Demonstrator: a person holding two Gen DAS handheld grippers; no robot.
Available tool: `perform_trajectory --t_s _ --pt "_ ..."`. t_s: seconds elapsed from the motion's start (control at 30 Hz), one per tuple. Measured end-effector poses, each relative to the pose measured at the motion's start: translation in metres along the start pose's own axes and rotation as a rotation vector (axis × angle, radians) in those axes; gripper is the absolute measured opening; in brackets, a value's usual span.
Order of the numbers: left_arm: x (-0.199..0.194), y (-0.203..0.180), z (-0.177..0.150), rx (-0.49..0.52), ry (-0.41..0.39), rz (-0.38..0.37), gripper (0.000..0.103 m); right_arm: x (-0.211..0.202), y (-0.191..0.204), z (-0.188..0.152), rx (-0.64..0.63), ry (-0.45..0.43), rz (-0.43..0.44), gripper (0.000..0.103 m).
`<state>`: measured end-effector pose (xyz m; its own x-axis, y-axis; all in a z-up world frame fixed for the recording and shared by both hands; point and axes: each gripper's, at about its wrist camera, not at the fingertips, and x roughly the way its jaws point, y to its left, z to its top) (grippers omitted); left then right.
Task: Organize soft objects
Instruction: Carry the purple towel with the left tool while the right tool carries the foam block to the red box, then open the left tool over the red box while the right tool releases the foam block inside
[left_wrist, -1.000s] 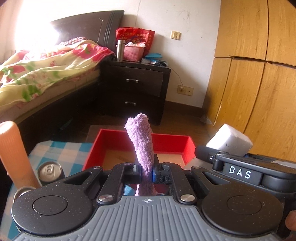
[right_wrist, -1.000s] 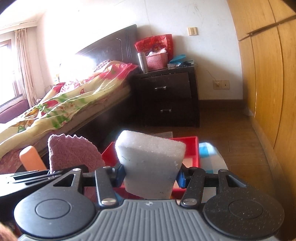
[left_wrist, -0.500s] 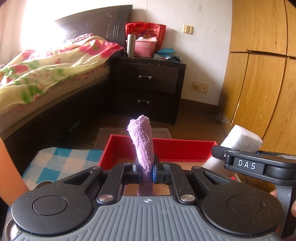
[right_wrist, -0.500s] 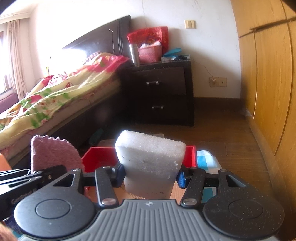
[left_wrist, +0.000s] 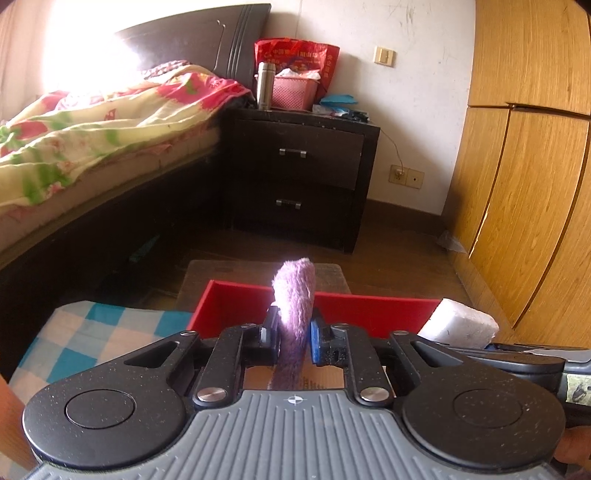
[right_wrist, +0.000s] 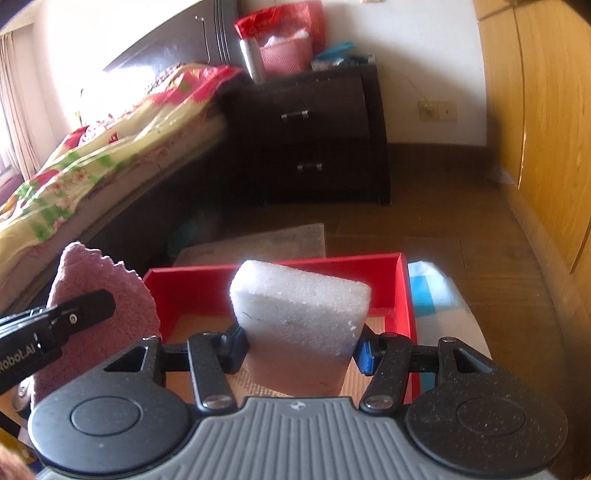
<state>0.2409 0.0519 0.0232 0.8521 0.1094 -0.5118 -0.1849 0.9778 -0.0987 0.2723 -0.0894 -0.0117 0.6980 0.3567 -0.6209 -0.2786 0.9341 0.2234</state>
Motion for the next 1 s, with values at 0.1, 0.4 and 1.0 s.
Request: perform_trajectory --t_s 0.1,0.4,1.0 --pt "0.003 -0.002 -0.001 0.005 0.003 0.0 0.04 0.004 -0.003 0.001 0.024 0.011 -0.001 0.045" --pt "-0.014 0.0 0.004 0.003 -0.015 0.02 0.053 -0.012 -0.003 0.007 0.03 -0.026 -0.008 0.055" --pt "-0.075 0.006 -0.027 0.053 0.055 0.017 0.064 -0.076 -0.004 -0.022 -0.017 0.013 -0.017 0.056"
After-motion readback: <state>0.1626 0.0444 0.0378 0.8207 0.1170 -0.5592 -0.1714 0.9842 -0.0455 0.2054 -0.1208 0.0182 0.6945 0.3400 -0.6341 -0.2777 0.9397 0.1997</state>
